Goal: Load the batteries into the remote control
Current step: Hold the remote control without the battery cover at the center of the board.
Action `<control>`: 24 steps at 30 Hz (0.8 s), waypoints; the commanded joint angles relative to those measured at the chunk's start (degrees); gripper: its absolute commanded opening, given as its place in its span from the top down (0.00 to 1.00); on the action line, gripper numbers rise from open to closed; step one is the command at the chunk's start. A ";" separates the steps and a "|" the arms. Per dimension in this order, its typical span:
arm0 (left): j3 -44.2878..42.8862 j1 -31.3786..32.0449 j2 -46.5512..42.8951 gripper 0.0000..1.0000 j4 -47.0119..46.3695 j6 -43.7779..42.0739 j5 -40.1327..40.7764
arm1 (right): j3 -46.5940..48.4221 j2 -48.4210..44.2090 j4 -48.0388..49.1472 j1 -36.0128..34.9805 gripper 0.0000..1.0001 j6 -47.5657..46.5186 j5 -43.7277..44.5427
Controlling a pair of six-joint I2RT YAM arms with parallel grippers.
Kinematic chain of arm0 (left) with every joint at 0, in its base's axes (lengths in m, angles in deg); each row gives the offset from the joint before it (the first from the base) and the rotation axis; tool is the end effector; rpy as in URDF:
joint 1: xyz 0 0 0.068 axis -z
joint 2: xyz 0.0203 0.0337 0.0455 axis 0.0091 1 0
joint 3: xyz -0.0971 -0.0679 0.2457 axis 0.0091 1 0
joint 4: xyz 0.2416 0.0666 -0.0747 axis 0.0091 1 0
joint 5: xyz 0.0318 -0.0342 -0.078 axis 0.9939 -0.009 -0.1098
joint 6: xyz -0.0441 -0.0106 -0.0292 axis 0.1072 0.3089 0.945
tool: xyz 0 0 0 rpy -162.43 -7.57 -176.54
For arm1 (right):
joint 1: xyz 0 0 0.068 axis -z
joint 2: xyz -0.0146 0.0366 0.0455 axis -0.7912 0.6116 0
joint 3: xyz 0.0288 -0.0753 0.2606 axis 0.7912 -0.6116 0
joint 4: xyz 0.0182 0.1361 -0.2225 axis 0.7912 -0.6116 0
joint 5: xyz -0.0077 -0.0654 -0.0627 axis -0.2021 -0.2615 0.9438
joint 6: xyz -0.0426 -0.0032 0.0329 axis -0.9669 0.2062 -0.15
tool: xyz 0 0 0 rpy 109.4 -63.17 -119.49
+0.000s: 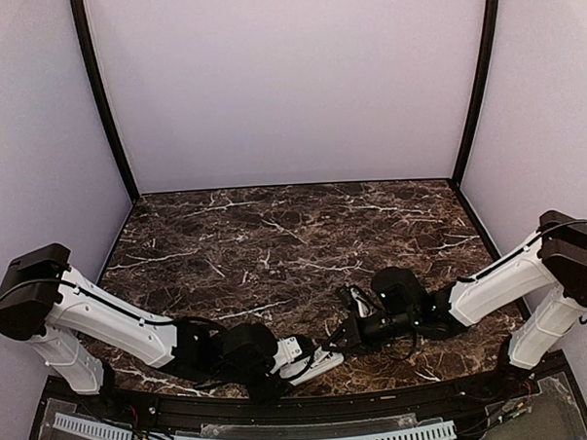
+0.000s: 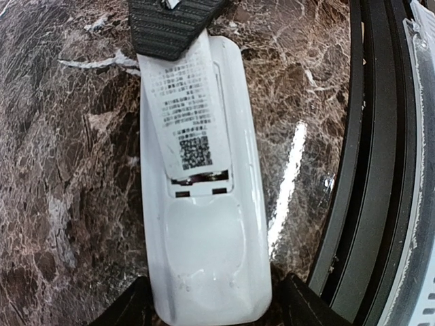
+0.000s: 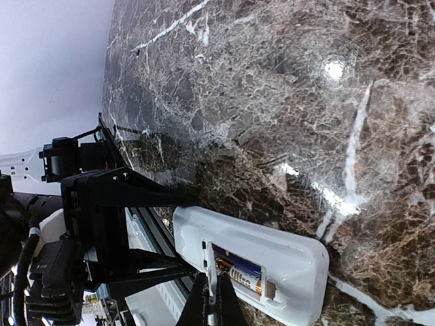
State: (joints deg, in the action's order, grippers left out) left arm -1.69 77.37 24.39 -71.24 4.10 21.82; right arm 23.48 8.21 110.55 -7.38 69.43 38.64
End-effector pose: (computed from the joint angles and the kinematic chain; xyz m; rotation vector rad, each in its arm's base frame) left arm 0.0654 -0.2935 0.1341 1.3985 2.0661 -0.5981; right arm 0.1267 0.2459 0.1332 -0.2595 2.6266 1.4705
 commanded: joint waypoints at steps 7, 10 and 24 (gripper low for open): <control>-1.13 0.07 1.31 0.42 4.10 3.48 -2.07 | -1.43 0.92 3.26 -2.07 1.00 2.95 3.46; -1.37 0.07 1.76 0.48 4.27 4.18 -2.13 | -2.01 0.99 4.55 -2.60 1.00 4.09 4.06; -3.65 0.07 4.06 0.65 5.55 6.93 -3.10 | -2.56 -3.84 1.70 -4.60 1.00 5.94 8.48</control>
State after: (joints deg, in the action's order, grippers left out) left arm -4.44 77.37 25.68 -68.24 9.45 21.32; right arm 21.89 6.52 111.93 -10.73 74.15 45.22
